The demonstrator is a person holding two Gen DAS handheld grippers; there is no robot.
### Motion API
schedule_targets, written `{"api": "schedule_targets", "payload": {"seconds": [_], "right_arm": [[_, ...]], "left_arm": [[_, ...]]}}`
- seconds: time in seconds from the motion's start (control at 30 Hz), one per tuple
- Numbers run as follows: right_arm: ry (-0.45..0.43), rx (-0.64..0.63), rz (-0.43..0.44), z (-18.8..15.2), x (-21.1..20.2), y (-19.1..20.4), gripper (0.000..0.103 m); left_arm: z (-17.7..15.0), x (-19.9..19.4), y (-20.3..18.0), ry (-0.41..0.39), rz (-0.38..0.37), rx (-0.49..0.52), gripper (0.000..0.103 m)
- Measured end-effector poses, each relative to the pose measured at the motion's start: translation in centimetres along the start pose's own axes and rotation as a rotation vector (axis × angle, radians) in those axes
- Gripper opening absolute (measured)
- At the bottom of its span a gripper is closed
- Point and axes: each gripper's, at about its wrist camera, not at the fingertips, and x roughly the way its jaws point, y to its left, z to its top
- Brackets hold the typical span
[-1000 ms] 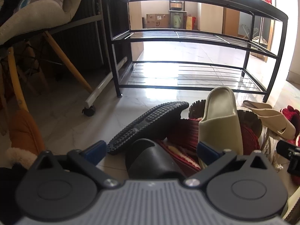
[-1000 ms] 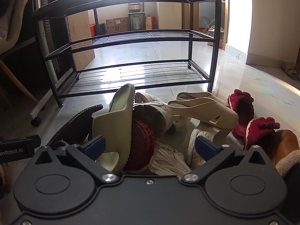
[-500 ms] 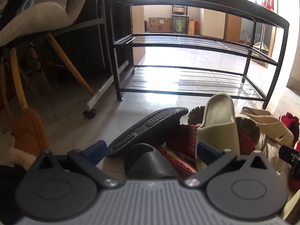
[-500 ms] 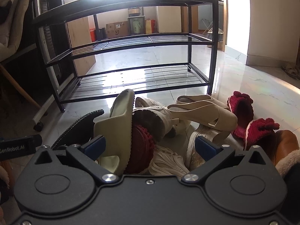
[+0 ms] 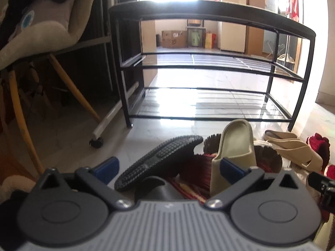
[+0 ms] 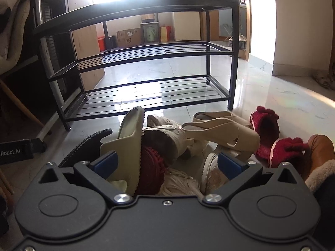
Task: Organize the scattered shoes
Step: 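Reach the left tool into the heap and grasp the olive-beige slide sandal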
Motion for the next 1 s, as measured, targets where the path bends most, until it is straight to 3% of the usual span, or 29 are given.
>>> {"api": "schedule_targets", "payload": {"seconds": [0.67, 0.83, 1.0], "right_arm": [[0.028, 0.01, -0.012, 0.2, 4.5, -1.7, 0.103], [0.029, 0.036, -0.005, -0.4, 5.0, -2.8, 0.103], [0.037, 0.052, -0.006, -1.2, 5.2, -3.4, 0.103]], "left_arm": [[-1.0, 5.7, -1.5, 0.06, -0.025, 0.003, 0.102], [-2.4, 6.8, -1.8, 0.02, -0.104, 0.022, 0.102], [-3.3, 7.7, -2.9, 0.016, -0.115, 0.087, 0.083]]}}
